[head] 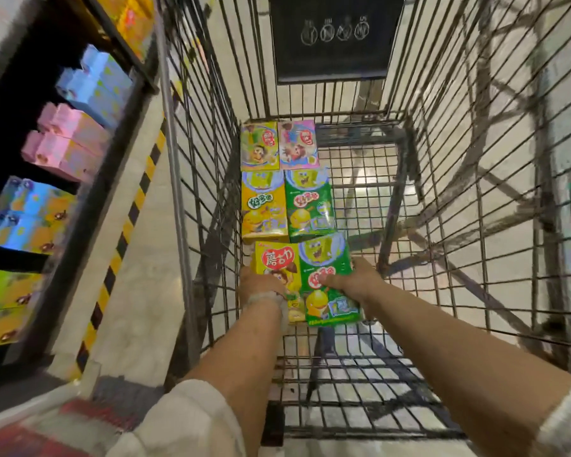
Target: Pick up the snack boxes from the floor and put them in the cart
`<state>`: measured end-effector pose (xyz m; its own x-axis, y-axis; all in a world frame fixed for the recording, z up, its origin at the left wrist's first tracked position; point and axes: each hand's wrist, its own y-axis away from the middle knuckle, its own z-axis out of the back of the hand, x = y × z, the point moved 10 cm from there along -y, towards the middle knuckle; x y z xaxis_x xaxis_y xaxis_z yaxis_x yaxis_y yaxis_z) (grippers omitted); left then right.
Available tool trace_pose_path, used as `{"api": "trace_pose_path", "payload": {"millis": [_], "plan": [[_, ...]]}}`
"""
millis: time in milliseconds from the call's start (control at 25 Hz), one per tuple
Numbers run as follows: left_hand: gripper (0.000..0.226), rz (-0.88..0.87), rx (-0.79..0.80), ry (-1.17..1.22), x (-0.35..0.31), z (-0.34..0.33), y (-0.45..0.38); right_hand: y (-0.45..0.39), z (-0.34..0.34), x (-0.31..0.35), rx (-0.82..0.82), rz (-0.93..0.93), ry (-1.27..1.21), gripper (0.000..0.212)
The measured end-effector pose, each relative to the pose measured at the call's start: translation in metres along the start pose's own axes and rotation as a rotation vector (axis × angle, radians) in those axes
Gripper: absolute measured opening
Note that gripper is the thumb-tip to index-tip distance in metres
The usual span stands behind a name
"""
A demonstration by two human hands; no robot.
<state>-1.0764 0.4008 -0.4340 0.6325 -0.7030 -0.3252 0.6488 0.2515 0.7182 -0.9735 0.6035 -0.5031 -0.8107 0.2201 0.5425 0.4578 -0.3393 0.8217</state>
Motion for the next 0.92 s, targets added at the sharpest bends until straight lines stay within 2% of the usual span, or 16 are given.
{"api": "trace_pose_path", "payload": {"millis": [80,120,240,360,600,720,800,920], "plan": [[0.043,-0.017,-0.040,-0.015,0.001,0.000,-0.006,-0.003,-0.003,0.001,-0.044,0.040,0.079,0.107],[0.043,-0.036,-0.049,-0.021,0.000,0.000,-0.010,0.004,-0.002,0.009,-0.068,0.054,0.164,0.107],[0.057,-0.104,-0.054,-0.083,0.003,-0.004,-0.009,0.017,0.004,0.027,-0.177,0.134,0.379,0.078],[0.066,-0.122,-0.053,-0.147,0.004,-0.007,-0.003,0.021,0.000,0.035,-0.167,0.232,0.393,0.056],[0.073,-0.190,-0.054,-0.377,-0.005,-0.003,0.008,0.021,-0.003,0.037,-0.166,0.272,0.416,0.059],[0.064,-0.191,-0.045,-0.558,-0.009,-0.006,0.011,0.021,-0.005,0.036,-0.162,0.274,0.407,0.060],[0.053,-0.232,0.017,-0.624,-0.014,-0.019,0.014,0.021,-0.008,0.037,-0.143,0.276,0.404,0.057],[0.059,-0.339,0.204,-0.549,-0.020,-0.047,0.019,0.024,-0.011,0.039,-0.113,0.285,0.408,0.056]]}}
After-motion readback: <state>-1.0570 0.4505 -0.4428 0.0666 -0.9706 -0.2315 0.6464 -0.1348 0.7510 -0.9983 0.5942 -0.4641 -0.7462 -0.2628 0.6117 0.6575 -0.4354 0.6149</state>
